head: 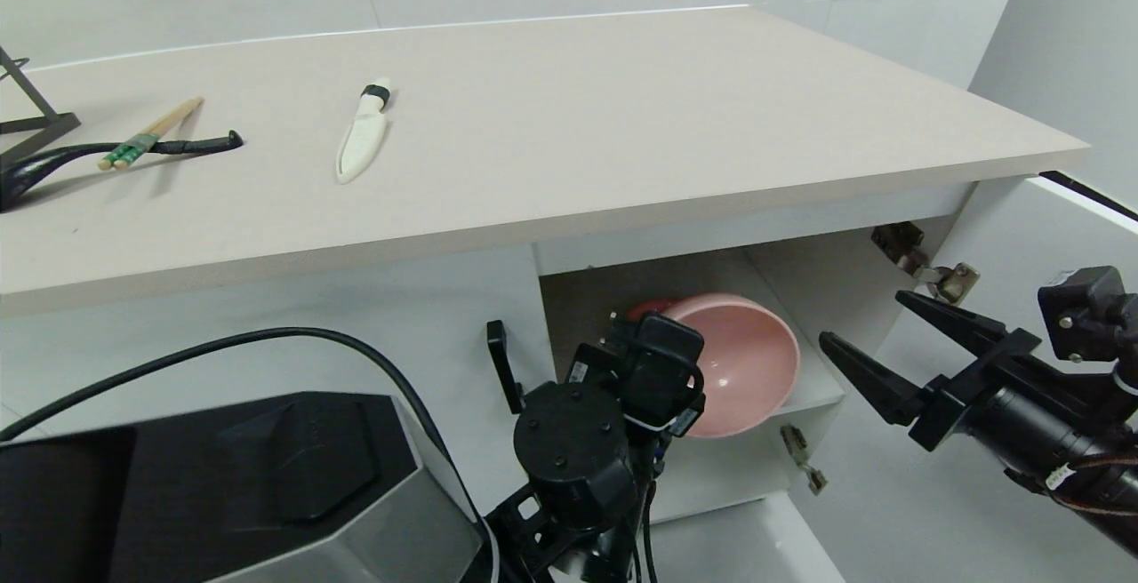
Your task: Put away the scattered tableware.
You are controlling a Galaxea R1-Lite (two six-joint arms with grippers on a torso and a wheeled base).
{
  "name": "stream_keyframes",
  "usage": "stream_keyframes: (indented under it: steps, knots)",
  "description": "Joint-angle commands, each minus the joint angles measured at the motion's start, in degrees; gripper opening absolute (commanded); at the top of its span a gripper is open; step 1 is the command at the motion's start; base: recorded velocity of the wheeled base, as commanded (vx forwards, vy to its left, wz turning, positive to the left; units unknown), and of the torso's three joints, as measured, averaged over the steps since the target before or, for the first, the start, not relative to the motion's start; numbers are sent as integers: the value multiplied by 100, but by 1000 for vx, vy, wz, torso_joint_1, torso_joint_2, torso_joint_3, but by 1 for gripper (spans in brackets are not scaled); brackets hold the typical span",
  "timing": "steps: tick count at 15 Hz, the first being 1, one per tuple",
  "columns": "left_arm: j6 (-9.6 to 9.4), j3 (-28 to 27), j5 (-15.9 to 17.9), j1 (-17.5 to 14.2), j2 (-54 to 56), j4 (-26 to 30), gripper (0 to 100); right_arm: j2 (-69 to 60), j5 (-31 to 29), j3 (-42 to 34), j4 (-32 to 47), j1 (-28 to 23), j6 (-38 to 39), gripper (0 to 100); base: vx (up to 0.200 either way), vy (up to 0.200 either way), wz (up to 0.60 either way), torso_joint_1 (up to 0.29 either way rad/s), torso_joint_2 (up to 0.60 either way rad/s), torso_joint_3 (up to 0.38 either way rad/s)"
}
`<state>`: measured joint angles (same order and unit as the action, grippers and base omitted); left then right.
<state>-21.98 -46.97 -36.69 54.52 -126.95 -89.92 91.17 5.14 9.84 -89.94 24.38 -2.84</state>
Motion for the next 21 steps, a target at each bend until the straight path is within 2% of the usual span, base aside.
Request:
stream_keyframes:
  steps: [1,3,6,13,14,18,21]
  knots:
    - [36,-304,-4,6,-84,-8,0,111,4,-79,-6,93,12,100,0,0,0,0,0,0]
    - [36,-383,4,103,-40,-8,0,498,-5,-140,-6,40,12,100,0,0,0,0,0,0]
    - [27,-374,13,446,92,-8,0,656,-22,-87,-6,-153,12,100,0,0,0,0,0,0]
    - [27,-357,92,499,127,-8,0,419,-13,-96,-6,-127,12,100,0,0,0,0,0,0]
    - [27,-339,163,499,127,-8,0,384,-5,-96,-6,-100,12,0,0,0,0,0,0,0]
    - [18,-339,461,507,101,-8,0,366,-13,-87,-6,14,12,0,0,0,0,0,0,0]
    - [27,-339,488,516,74,-8,0,348,-13,-79,-6,23,12,0,0,0,0,0,0,0]
